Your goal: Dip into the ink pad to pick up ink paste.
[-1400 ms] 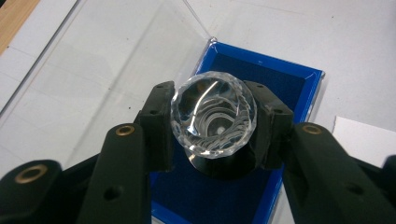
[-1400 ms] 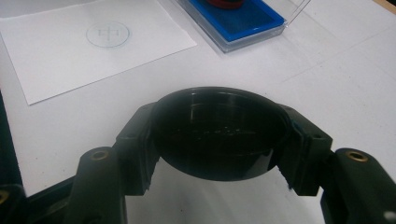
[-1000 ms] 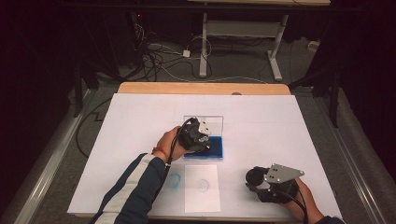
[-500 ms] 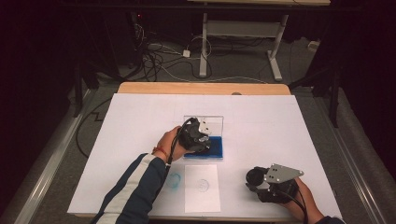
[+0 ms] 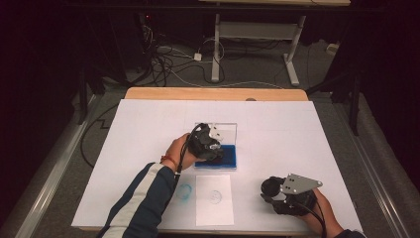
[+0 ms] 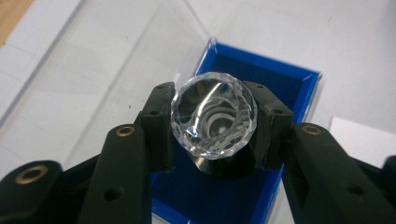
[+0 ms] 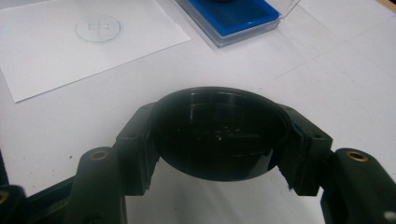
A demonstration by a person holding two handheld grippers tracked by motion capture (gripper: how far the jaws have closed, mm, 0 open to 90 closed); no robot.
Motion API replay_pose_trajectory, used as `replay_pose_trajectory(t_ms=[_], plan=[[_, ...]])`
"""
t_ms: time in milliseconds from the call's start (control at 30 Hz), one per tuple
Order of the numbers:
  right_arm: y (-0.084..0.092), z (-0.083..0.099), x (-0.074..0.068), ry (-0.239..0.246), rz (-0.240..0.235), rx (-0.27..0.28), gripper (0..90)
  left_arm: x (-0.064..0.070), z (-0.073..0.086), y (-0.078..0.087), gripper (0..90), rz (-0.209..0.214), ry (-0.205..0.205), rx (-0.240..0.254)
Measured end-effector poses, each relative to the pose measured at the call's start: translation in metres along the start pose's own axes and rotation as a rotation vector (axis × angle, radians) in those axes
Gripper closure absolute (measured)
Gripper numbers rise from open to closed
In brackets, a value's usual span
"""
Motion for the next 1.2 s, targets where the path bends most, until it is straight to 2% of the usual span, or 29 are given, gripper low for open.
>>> replay_pose_trajectory(t_ms=[233,367,600,667,1200], plan=[[0.001,0.001,0.002,-0.005,0.006,0.004,38.4,-0.006,-0.017,0.036,55.0,-0.032,0.000,0.089],[0.003,0.000,0.003,-0.004,0.013,0.009,38.4,-0.007,-0.015,0.048,54.9,-0.032,0.010,0.114],[0.004,-0.003,0.003,-0.002,0.018,0.019,38.5,-0.004,-0.010,0.057,54.9,-0.034,0.015,0.131],[0.004,-0.004,0.004,0.000,0.017,0.029,38.5,-0.003,-0.007,0.058,55.0,-0.021,0.018,0.135],[0.003,-0.006,0.007,-0.011,0.014,0.037,38.5,0.001,0.002,0.071,55.0,-0.007,0.007,0.153]])
Point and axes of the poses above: each handheld gripper's, and its own axes: y roughly backward along the jaws, z roughly out of its underside, x roughly to its right, the point moved 7 cm from there along -y, roughly forward along the jaws, and after that the axes turned 7 degrees about z, right-handed, at the moved point
